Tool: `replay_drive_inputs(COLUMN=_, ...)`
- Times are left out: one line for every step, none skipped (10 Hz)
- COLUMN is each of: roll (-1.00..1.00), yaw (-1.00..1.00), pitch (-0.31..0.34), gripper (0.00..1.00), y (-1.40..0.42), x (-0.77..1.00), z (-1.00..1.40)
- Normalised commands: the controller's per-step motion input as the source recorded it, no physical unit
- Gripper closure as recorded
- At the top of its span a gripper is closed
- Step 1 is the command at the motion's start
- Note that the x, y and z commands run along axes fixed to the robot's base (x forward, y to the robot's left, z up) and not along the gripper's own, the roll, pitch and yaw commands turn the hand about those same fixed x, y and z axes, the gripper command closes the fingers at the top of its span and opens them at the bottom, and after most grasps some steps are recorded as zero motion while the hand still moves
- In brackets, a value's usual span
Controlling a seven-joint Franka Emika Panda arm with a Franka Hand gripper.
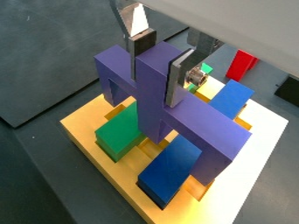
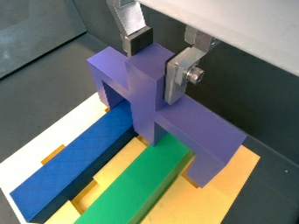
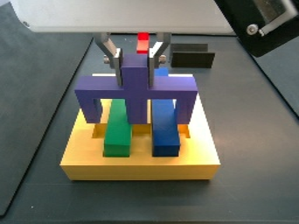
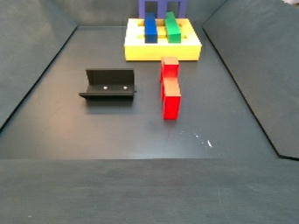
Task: Pick up the purple object. Move up. Move to above the board. Insert the purple object.
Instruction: Insert the purple object.
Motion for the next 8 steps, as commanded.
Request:
replay_drive_inputs(roll=0.11, yaw=0.06, pitch=0.044, gripper=1.0, y=-0.12, x=0.0, z=0.12)
replay_drive_inputs(roll=0.14, yaw=0.0, pitch=0.024, gripper=1.0, y=-0.14, x=-0.01, z=0.28)
replay_drive_inputs(roll=0.1, yaw=0.0, pitch=0.004, gripper=1.0, y=-0.19, x=0.0, z=0.09)
replay_drive_inputs(roll=0.07, yaw=0.0, pitch=0.0, gripper=1.0, y=-0.1, x=0.0, z=0.0)
replay_drive_inputs(roll=0.08, yaw=0.01, pitch=0.0, gripper=1.0, y=-0.01, x=0.0, z=-0.06)
replay_drive_inputs(roll=0.09, yaw=0.03, pitch=0.0, gripper=1.0, y=0.0, x=0.08, z=-0.14)
replay_drive_inputs(roll=0.08, yaw=0.01, pitch=0.0, gripper=1.0, y=0.0, x=0.17, z=-0.13)
replay_drive_inputs(roll=0.07, yaw=0.0, pitch=0.0, gripper=1.0, y=0.0, x=0.19, z=-0.12)
